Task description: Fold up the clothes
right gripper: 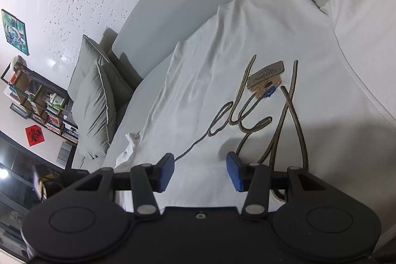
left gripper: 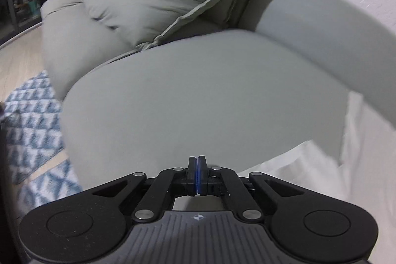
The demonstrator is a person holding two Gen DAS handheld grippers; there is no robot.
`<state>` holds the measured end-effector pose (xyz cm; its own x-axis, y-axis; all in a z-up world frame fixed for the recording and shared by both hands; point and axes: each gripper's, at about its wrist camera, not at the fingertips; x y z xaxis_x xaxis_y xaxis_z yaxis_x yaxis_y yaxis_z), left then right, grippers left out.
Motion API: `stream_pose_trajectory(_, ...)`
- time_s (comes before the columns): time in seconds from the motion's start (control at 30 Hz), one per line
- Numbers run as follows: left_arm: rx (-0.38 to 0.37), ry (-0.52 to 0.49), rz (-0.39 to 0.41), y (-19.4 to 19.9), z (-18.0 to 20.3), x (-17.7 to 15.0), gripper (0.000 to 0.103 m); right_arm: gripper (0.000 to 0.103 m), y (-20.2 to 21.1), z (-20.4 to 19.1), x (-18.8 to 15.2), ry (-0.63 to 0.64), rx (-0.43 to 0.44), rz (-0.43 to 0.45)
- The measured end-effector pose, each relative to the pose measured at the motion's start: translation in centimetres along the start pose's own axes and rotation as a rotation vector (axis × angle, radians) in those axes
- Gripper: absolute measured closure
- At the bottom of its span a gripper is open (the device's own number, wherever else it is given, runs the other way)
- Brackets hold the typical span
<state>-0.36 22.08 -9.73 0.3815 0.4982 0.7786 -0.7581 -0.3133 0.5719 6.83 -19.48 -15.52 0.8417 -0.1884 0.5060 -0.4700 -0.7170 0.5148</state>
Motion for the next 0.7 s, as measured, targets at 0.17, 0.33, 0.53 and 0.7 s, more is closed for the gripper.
stream_pose_trajectory(0.17,-0.028,-0.065,0.000,1.8,1.4,-1.6,0.071,0.046,1.6,-1.3,-0.3,0.042,-0.031,0.030)
stream_pose_trajectory(0.33,-0.133,-0.227,-0.033,3.6,4.8,-4.4,0.065,0.070,4.7,-3.0,-0.9,0.160,-0.170,0.151)
stream_pose_trajectory(0.53,0.053,-0.428,-0.118,-1.5,7.5,-6.3,0.065,0.074,5.2,0.2,-0.2,0.047,-0.460,0.163)
stream_pose_trajectory(0.7,0.219,-0.292,-0.156,-2.4,3.3,-5.0,0.076,0.103,7.5,2.8,0.3,-0.049,-0.730,0.224)
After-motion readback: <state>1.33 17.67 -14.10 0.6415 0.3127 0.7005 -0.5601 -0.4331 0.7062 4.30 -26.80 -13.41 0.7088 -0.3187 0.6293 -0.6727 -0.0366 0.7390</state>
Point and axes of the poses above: each gripper's, at about its wrist camera, not at the fingertips, and y roughly against the way its jaws point, z to its right, x to its top, and after that the axes turned 6 degrees about y, right-handed
